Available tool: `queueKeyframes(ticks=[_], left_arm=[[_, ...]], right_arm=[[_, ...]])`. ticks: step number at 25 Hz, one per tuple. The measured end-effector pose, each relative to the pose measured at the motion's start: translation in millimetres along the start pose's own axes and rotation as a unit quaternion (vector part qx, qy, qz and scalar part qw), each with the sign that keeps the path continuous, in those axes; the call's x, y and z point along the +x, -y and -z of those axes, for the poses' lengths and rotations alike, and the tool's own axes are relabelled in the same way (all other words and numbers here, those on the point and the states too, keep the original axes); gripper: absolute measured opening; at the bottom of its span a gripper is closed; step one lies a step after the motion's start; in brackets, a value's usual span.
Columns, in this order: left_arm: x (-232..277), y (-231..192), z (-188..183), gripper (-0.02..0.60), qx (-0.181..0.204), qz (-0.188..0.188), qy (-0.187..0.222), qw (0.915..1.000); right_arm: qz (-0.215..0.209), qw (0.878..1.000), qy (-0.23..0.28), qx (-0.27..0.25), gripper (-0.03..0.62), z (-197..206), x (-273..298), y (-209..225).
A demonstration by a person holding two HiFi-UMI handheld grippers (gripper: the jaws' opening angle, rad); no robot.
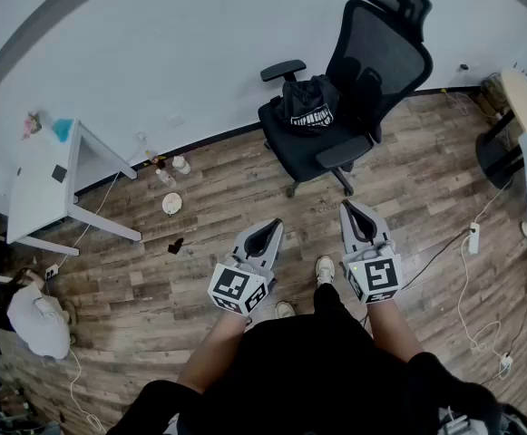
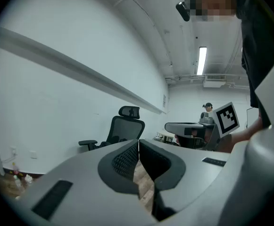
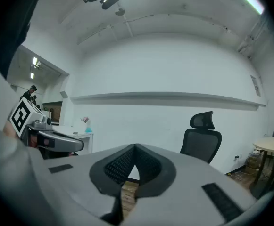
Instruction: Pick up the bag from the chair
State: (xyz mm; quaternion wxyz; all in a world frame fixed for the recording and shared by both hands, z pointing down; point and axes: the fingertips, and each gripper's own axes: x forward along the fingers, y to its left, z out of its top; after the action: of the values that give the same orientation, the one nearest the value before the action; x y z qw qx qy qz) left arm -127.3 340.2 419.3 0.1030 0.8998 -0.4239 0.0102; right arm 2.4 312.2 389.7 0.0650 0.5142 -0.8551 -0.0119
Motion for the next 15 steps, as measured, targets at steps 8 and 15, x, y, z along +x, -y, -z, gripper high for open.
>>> queueKeyframes(ticks=[8, 15], left_arm=[[11.0, 1.9, -1.1, 0.023, -0.004, 0.004, -0.003, 1.0000], [48.3, -1.9, 5.8, 0.023, -0.012, 0.008, -0.015, 0.9998]], right_arm=[[0.012, 1.000, -0.005, 0.006, 0.020, 1.5, 1.0, 15.4], [0.019, 0.999, -0.021, 0.027, 0.020, 18.7, 16.7, 56.6]])
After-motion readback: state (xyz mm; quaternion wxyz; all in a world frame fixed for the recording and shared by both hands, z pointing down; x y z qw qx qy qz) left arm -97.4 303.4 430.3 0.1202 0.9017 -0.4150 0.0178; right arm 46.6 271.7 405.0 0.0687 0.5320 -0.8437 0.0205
